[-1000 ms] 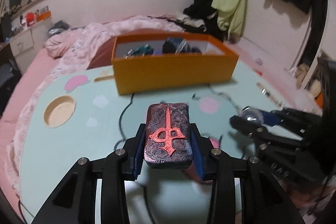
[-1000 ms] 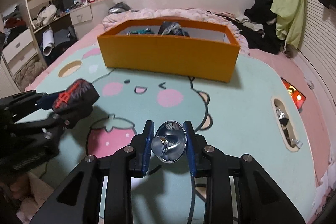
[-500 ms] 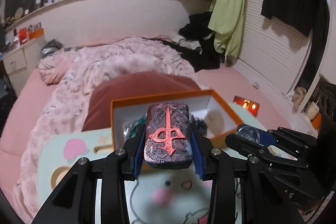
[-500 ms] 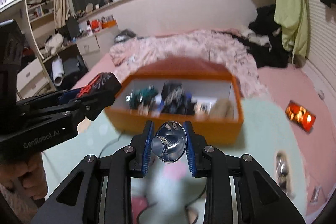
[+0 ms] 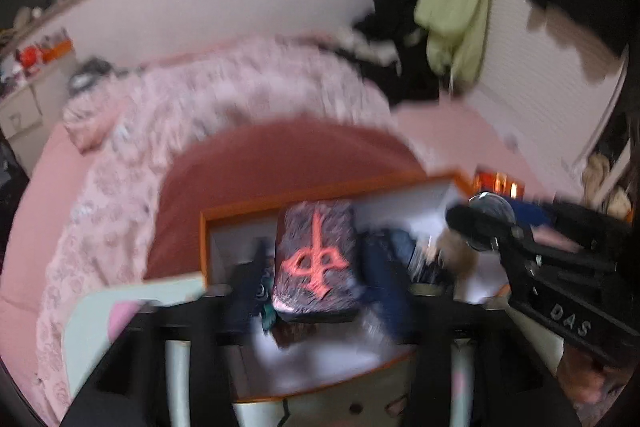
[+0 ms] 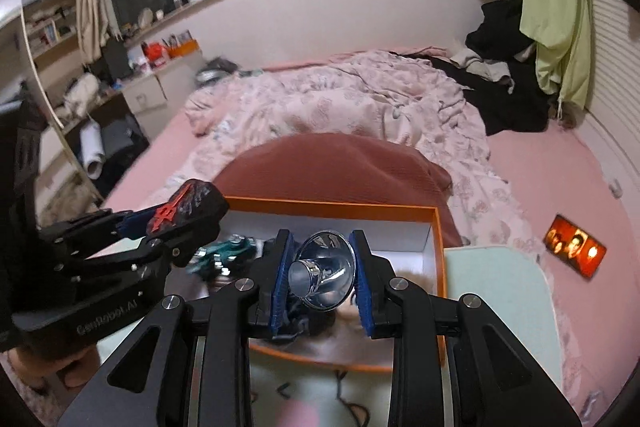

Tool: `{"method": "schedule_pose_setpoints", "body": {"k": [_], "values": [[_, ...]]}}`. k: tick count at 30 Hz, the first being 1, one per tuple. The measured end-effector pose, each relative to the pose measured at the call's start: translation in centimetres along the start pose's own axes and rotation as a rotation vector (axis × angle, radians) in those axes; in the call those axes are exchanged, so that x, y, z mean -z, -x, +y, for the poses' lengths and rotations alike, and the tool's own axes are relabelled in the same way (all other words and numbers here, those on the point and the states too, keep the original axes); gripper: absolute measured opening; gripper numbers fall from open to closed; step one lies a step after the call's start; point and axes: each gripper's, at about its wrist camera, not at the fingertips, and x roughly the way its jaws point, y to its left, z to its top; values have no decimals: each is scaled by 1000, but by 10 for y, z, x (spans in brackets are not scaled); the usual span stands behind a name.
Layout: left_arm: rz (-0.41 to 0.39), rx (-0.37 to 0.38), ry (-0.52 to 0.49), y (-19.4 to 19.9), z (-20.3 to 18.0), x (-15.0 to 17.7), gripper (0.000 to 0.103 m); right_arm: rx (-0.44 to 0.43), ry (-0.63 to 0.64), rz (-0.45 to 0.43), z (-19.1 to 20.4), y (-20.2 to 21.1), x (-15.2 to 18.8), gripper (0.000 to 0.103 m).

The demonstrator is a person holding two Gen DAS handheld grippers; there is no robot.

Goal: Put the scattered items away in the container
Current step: 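Carry the dark box into the orange box with the left gripper while the right drops the tin in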

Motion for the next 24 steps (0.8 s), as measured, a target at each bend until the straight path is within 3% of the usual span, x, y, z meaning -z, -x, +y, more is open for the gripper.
{"method": "schedule_pose_setpoints", "body": {"k": [3, 16, 24], "values": [[8, 12, 19, -2, 7, 4, 79, 72, -2, 46, -2, -17, 3, 55], [-33, 61, 94, 14, 16, 8, 82, 83, 10, 57, 1, -17, 3, 55], [-78, 58, 116, 47, 10, 30, 85, 78, 8, 26, 8, 4, 11, 55]]}}
